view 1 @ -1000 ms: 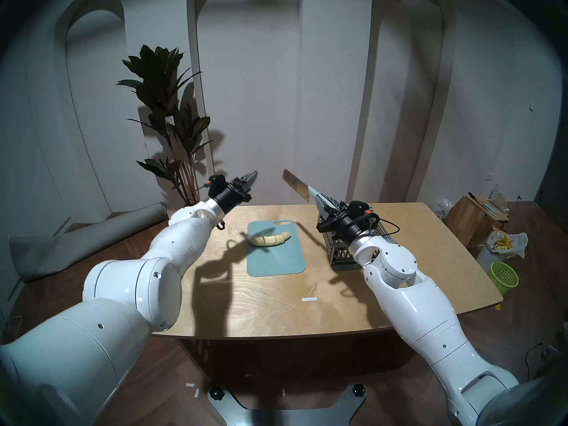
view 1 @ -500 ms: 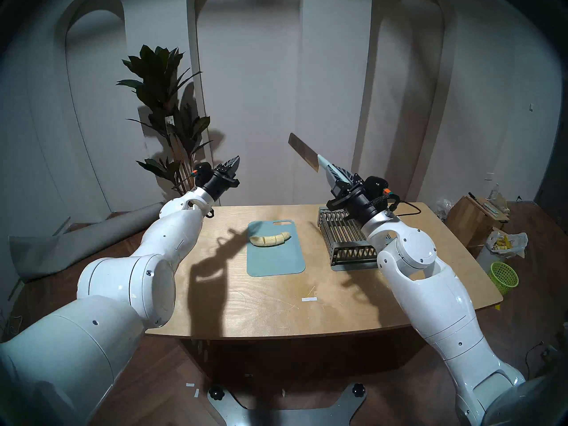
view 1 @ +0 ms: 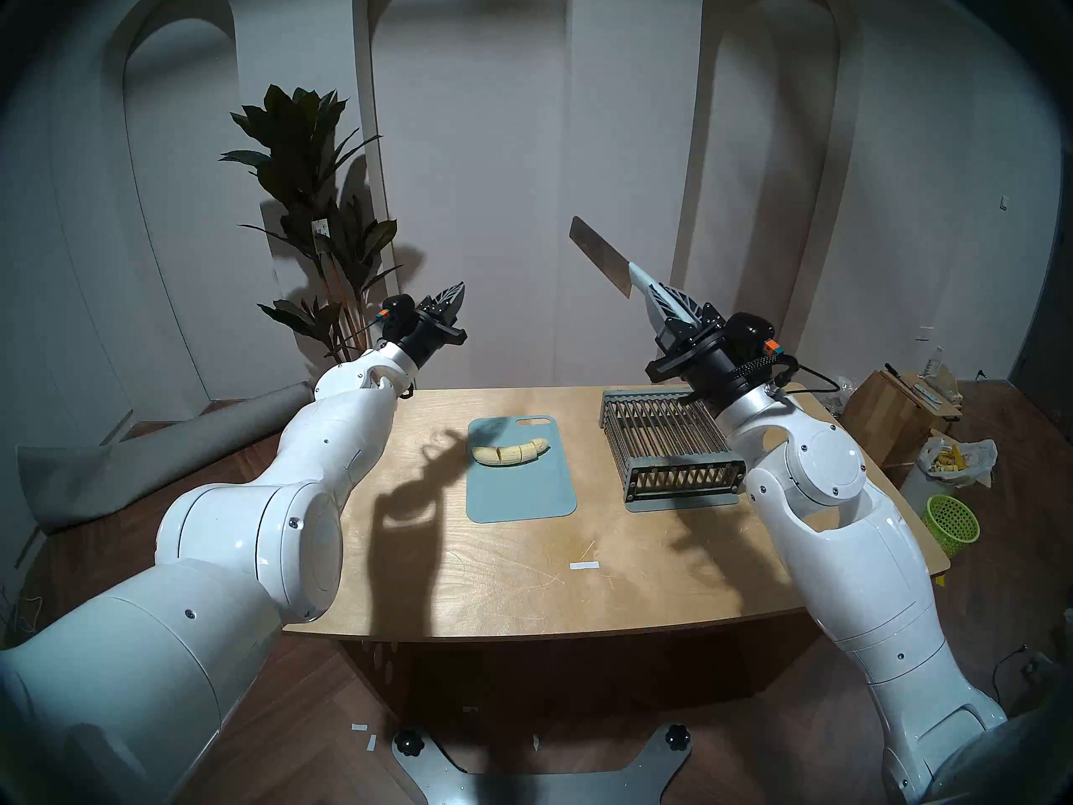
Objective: Cut the banana into four pieces on the cutting board
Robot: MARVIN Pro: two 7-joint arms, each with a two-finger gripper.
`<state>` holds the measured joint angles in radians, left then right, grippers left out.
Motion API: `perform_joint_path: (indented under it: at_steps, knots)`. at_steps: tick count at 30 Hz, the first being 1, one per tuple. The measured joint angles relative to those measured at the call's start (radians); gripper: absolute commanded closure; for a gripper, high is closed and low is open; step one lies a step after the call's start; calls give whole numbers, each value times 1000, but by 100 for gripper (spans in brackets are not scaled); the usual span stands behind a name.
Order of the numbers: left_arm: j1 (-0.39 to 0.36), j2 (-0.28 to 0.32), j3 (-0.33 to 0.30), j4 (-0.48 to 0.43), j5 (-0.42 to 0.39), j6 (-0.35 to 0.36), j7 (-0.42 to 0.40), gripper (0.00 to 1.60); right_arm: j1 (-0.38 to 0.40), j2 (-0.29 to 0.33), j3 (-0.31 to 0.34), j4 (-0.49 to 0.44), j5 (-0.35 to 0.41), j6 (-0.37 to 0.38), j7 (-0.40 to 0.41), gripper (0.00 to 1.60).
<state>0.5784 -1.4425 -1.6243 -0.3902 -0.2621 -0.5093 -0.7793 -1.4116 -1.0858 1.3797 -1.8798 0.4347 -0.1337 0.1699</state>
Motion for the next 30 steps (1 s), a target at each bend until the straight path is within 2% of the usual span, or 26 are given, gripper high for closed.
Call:
perform_joint_path:
  at_steps: [13,22,30]
  knots:
    - [18,17,26,-29,53,-15,76,160,-76,46,67,-84,-30,-1,-27,160]
    - [28,12,26,-60,47,-11,53,160,-129,70,110,-145,-47,-1,-44,160]
    - [38,26,-1,-86,22,36,26,160,-195,88,155,-216,-64,-1,-65,160]
